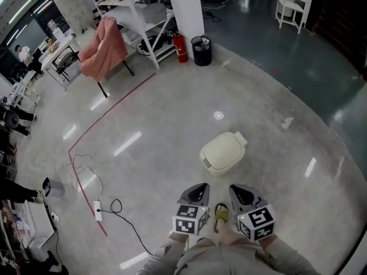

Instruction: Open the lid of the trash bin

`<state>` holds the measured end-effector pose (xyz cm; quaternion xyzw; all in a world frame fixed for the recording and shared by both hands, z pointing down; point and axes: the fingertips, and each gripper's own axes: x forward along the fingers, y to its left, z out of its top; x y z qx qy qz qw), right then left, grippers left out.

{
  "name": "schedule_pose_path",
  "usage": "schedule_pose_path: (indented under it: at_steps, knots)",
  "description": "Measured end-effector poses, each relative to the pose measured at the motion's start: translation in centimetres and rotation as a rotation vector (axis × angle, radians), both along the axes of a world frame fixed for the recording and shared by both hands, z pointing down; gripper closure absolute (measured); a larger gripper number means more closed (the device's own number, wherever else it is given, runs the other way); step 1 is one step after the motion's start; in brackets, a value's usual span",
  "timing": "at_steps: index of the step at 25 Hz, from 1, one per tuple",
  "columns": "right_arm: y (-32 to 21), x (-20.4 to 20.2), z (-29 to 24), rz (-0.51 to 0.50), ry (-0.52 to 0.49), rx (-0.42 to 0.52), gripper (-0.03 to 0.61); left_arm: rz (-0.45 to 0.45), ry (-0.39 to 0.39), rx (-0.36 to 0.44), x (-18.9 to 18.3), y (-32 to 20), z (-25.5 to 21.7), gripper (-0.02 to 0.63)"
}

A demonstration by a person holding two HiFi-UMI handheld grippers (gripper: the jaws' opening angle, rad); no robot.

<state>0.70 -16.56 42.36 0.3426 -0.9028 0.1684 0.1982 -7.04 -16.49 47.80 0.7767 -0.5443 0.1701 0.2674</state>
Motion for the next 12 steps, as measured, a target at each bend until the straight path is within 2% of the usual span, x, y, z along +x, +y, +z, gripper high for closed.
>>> schedule_pose_path:
  at_steps: [5,12]
  knots:
    - [-2.2,0.2,1.1,-0.025,0.016,-0.011,0.578,-0.037,-0.004,-0.037,-0.2,-2.0,2.0,0.611]
    - [-3.1,-0.6,4.6,-0.036,0.026,-0.077,0.578,-0.079,0.004,-0.095,-1.5,-3.9,5.9,0.611]
